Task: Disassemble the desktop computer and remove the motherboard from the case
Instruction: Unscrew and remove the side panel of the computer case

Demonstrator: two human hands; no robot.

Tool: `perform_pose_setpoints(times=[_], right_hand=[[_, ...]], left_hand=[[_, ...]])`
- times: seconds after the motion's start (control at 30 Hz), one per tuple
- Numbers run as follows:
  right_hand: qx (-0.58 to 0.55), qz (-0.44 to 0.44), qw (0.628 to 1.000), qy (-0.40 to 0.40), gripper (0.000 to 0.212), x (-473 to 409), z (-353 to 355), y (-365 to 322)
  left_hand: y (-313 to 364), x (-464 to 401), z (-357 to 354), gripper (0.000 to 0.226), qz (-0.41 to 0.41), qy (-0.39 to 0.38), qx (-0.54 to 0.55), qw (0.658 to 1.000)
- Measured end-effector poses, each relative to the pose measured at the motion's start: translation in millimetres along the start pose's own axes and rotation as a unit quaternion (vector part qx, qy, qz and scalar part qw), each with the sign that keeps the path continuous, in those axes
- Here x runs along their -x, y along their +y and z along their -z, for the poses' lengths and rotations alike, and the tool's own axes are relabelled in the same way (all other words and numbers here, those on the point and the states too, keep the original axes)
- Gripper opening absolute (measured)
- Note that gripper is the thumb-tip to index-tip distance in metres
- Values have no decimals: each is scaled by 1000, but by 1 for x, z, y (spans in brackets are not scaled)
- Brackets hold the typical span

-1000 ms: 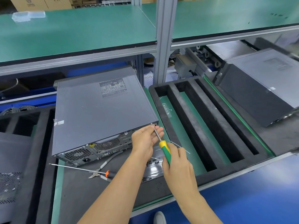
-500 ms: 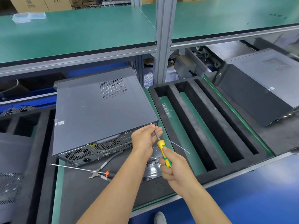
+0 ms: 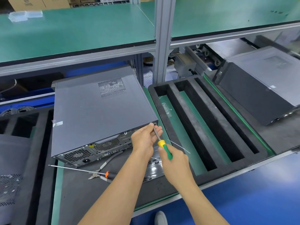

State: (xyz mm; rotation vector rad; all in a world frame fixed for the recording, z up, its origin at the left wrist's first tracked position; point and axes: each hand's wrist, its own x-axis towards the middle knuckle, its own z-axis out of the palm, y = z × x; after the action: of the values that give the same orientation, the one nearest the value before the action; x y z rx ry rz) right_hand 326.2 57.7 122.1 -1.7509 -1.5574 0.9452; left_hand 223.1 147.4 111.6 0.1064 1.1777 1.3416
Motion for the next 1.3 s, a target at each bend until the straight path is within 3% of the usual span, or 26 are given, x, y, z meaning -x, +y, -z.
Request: perform_pose_setpoints(times=[0.07, 0.13, 0.2, 0.23, 0.3, 0.33, 0.4, 0.43, 0.47, 0.5, 0.57, 0.6, 0.7, 0.77, 0.8, 0.83, 0.93, 1.03, 1.1, 1.17, 1.3], right_hand=[[-160, -101, 981, -47, 34, -9, 7, -1], [-376, -255, 883, -117, 31, -15, 15, -2], [-488, -324, 791, -176, 38, -19, 18, 1], [-507, -335, 771, -190, 39, -19, 18, 1], [-497, -333, 779, -189, 38, -18, 14, -1], [-468, -324, 803, -174, 36, -17, 13, -2], [-363, -283, 879, -121, 28, -16, 13, -3], [-277, -233, 929, -81, 21, -15, 15, -2], [-169, -164, 971, -40, 18, -14, 16, -1], [-52, -92, 994, -1, 20, -13, 17, 0], [142, 14, 989, 47, 24, -10, 15, -2], [213, 42, 974, 57, 26, -9, 14, -5], [315, 70, 945, 53, 42, -8, 9, -9], [354, 62, 932, 45, 40, -9, 10, -10], [365, 60, 928, 50, 38, -9, 10, -10], [374, 59, 924, 55, 35, -9, 9, -11], [374, 47, 925, 51, 35, -9, 5, -13], [232, -2, 973, 13, 38, -14, 6, -8], [120, -26, 992, -1, 28, -15, 9, -5], [35, -36, 998, -26, 20, -17, 10, -3], [-110, -86, 988, -71, 27, -23, 14, 0]], left_hand=[[1, -1, -1, 14, -1, -1, 6, 1000], [2, -1, -2, 13, -5, 2, 9, 1000], [2, -1, -4, 13, -6, -1, 10, 1000], [2, -1, -5, 14, -7, -1, 13, 1000], [4, 0, -6, 16, -7, 8, 12, 1000], [5, 1, -6, 19, -9, 12, -2, 1000], [8, 9, -2, 24, -43, -2, -94, 995], [9, 13, 4, 27, -98, -12, -182, 978], [12, 15, 12, 28, -196, -13, -295, 935], [19, 15, 21, 26, -325, -6, -404, 855], [42, 9, 30, 14, -555, -36, -511, 655], [55, 0, 30, 24, -604, -81, -545, 576], [90, -37, 15, 82, -544, -203, -725, 371], [98, -54, 3, 92, -506, -229, -797, 236], [97, -61, -1, 90, -492, -245, -810, 206], [95, -66, -3, 84, -479, -260, -815, 197], [86, -74, -3, 58, -462, -278, -807, 241], [80, -77, -1, 49, -484, -266, -797, 242], [78, -80, -1, 46, -499, -263, -789, 242], [77, -81, -2, 45, -508, -260, -785, 241], [75, -83, -2, 45, -507, -250, -788, 244]])
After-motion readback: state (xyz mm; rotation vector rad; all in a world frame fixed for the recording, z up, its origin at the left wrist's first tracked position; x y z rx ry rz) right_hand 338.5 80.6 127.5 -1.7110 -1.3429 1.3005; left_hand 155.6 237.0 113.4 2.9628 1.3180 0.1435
